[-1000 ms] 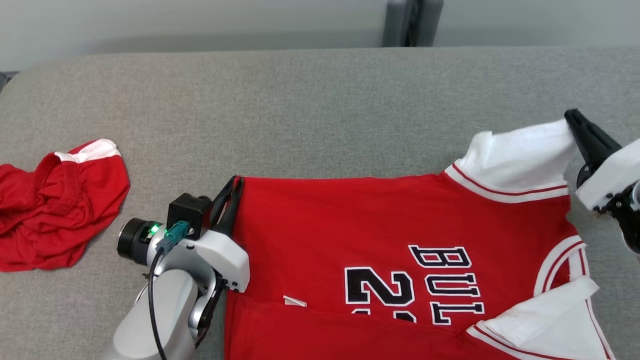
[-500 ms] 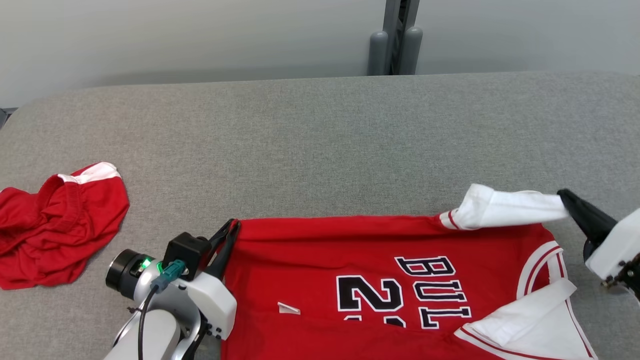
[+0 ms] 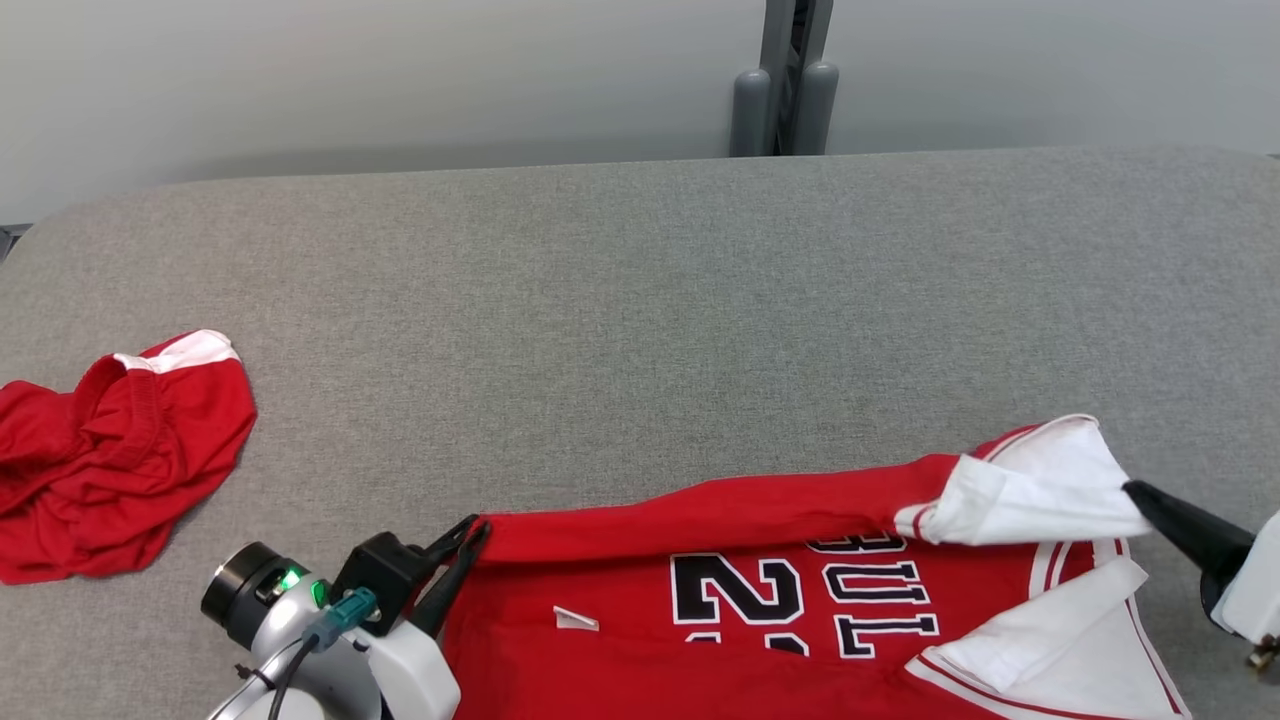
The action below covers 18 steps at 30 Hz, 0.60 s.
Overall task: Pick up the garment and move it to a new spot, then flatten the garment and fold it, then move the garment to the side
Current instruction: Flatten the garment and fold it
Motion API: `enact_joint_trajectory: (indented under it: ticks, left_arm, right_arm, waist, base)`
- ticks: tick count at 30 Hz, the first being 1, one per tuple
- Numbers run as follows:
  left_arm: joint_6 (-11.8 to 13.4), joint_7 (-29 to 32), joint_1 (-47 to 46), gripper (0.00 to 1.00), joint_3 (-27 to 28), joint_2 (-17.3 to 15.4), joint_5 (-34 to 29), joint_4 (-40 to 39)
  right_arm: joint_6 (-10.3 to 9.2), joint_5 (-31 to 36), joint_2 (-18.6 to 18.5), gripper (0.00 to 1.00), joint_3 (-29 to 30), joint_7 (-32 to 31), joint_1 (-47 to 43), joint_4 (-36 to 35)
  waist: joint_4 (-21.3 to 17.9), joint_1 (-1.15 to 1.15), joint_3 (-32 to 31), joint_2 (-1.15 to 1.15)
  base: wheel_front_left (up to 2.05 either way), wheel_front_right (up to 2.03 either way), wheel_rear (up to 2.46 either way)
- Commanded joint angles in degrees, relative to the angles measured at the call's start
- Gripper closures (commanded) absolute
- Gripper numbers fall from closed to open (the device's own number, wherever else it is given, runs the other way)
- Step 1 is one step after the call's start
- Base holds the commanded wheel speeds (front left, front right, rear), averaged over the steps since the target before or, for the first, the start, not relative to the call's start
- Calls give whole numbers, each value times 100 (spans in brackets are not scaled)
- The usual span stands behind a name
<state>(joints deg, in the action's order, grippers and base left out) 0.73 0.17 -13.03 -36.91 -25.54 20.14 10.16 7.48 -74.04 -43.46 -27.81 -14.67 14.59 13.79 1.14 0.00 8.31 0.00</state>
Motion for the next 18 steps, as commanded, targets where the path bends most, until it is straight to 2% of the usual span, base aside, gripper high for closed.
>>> enact_joint_trajectory:
  ticks: [1, 5, 12, 18]
  left_arm:
    - [-6, 33, 51, 100, 6, -74, -34, -78]
    - [52, 229, 187, 100, -75, -291, -144, -406]
    - [-109, 569, 380, 100, -248, -531, -73, -789]
    - [-128, 717, 435, 100, -300, -632, -14, -937]
  right_arm:
    - [2, -42, -22, 100, 42, -78, -104, -35]
    - [2, -103, -97, 100, 187, -355, -302, -173]
    - [2, -92, -133, 100, 466, -800, -635, -291]
    - [2, 13, -49, 100, 732, -1089, -845, -375]
  waist:
    - [7, 0, -3, 0]
    - [35, 0, -24, 0]
    - [79, 0, -44, 0]
    - [97, 0, -30, 0]
  base:
    - [0, 0, 0]
    - [0, 0, 0]
    - [0, 0, 0]
    - [0, 0, 0]
